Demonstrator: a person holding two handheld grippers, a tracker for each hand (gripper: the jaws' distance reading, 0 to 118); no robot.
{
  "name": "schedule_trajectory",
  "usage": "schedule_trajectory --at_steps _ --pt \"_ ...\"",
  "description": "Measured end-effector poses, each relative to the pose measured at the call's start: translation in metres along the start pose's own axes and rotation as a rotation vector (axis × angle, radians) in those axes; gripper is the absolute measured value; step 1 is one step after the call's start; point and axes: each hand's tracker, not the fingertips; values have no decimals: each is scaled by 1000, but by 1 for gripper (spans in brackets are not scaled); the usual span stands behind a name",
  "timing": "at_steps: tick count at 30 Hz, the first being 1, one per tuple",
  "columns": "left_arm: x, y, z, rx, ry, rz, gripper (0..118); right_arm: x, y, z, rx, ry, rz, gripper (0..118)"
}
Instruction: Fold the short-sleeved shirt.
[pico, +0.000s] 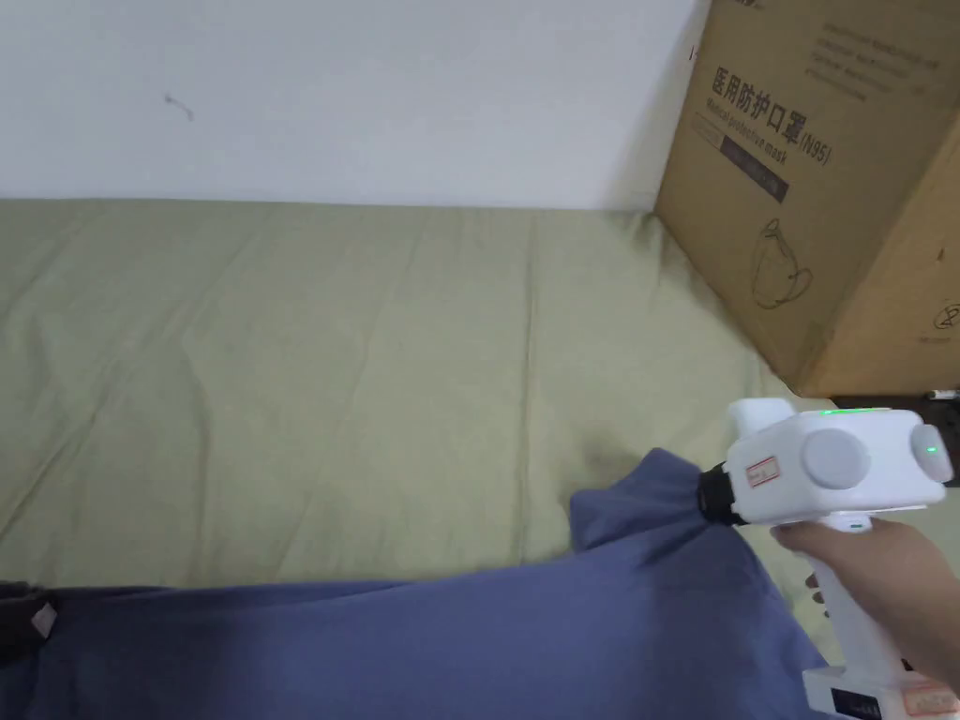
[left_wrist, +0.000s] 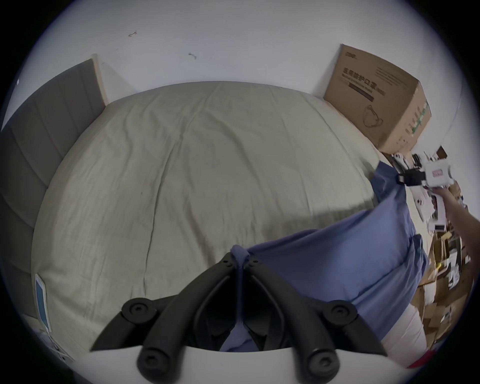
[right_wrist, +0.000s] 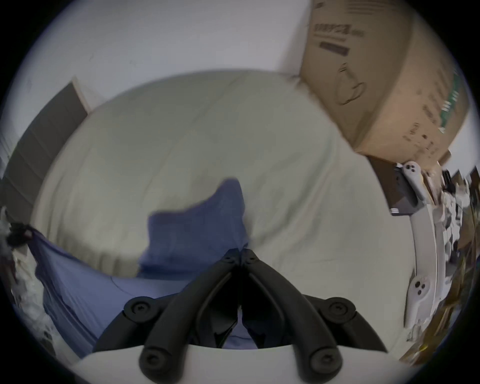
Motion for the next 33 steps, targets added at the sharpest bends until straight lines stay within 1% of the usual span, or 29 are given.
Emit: schedule_trajectory --at_steps 2,3,4,6,7,9,11,15,17,18,21,22,23,25,26,27,28,29,30,31,32,33 --pt "0 8 0 30 36 57 5 7 4 22 69 11 -96 3" --pt "-1 15 -1 32 25 70 5 11 7 31 93 23 -137 3" --pt "1 21 0 44 21 64 5 12 10 40 108 19 -158 3" --pt "7 31 6 108 42 29 5 15 16 55 158 0 -172 3" --pt "9 37 9 125 42 24 5 14 17 65 201 -10 -164 3" --pt "9 44 16 130 17 48 5 13 15 82 248 -7 -159 3" --pt "9 45 23 137 -9 54 5 18 5 94 259 -4 -171 3" --pt "7 13 39 111 -31 13 5 22 -54 119 252 5 -196 3" --pt "1 -18 47 74 -64 24 5 24 -100 131 202 43 -202 3" --pt "-2 -37 50 51 -76 34 5 26 -127 136 168 65 -225 3" --pt "-5 -90 57 -31 -97 30 5 29 -197 148 72 77 -259 3" --pt "-5 -104 56 -52 -102 20 5 28 -216 148 66 58 -268 3" --pt "-2 -115 55 -65 -101 10 5 29 -229 146 63 35 -295 3" --pt "1 -130 45 -97 -88 -2 5 31 -246 133 22 36 -372 4" --pt "1 -135 41 -93 -81 11 7 30 -250 127 18 35 -409 10" --pt "2 -136 37 -82 -76 25 22 29 -253 122 48 43 -436 24" --pt "1 -138 34 -73 -74 38 59 29 -255 119 66 38 -454 48" --pt "0 -138 32 -68 -62 61 59 28 -255 118 72 -5 -453 48" --pt "-3 -137 32 -74 -50 80 77 25 -254 121 72 -68 -441 59" --pt "-4 -137 35 -66 -40 84 116 24 -253 124 72 -121 -426 92" --pt "-8 -136 45 11 -36 52 118 25 -252 131 105 -113 -414 113" --pt "-11 -129 52 26 -20 103 118 23 -250 141 159 -109 -398 118"
